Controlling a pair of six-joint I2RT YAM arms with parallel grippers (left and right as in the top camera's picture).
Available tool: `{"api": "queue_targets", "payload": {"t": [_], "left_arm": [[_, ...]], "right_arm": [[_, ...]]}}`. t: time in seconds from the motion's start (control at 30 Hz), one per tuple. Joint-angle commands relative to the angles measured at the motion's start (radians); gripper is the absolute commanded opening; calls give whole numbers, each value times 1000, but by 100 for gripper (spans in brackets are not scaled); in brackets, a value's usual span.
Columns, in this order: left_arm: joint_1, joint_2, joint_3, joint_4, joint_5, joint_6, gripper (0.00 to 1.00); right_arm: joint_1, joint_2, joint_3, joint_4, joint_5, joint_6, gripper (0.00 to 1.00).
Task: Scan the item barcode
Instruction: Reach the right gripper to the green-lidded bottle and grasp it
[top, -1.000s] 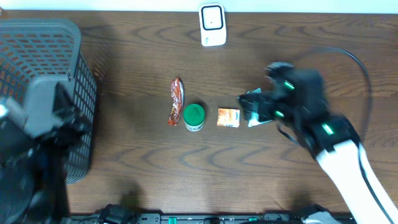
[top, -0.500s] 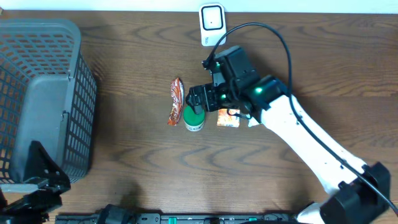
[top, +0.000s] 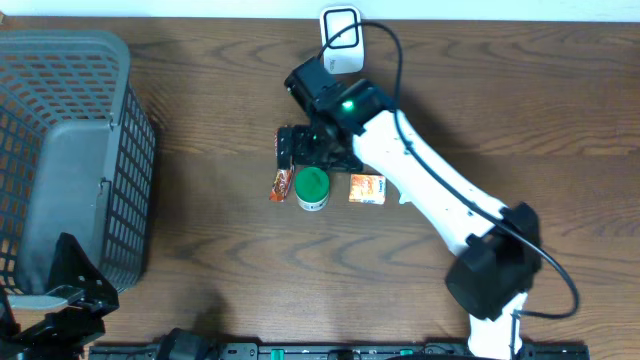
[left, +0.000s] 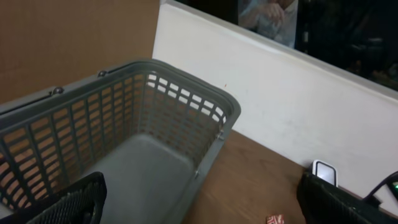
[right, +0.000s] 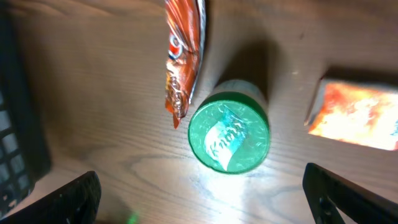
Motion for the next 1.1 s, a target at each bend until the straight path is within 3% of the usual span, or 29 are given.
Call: {"api": "queue_targets", "payload": {"t": [0.0,0.3,0.63,0.7,0.77,0.83,1.07], "left_arm": [[1,1,6,-18,-13,-12,98],[1,1,6,-67,-13,-12,98],[1,1,6,-98,-13,-11,98],[1,1,6,-103,-13,-11,98],[1,1,6,-107,-13,-11,98],[1,1,6,-112,-13,-11,98],[1,1,6,-122,-13,-11,98]], "right_arm": [[9,52,20,-18,-15,153,99],[27,130,19,13,18,283,99],[30,260,19,11,19,256,97],[30,273,19,9,28,248,89],[30,284,18,5,27,248,69],[30,289,18,0,26,248,55],[29,285,19,-26,-28,211,41]]}}
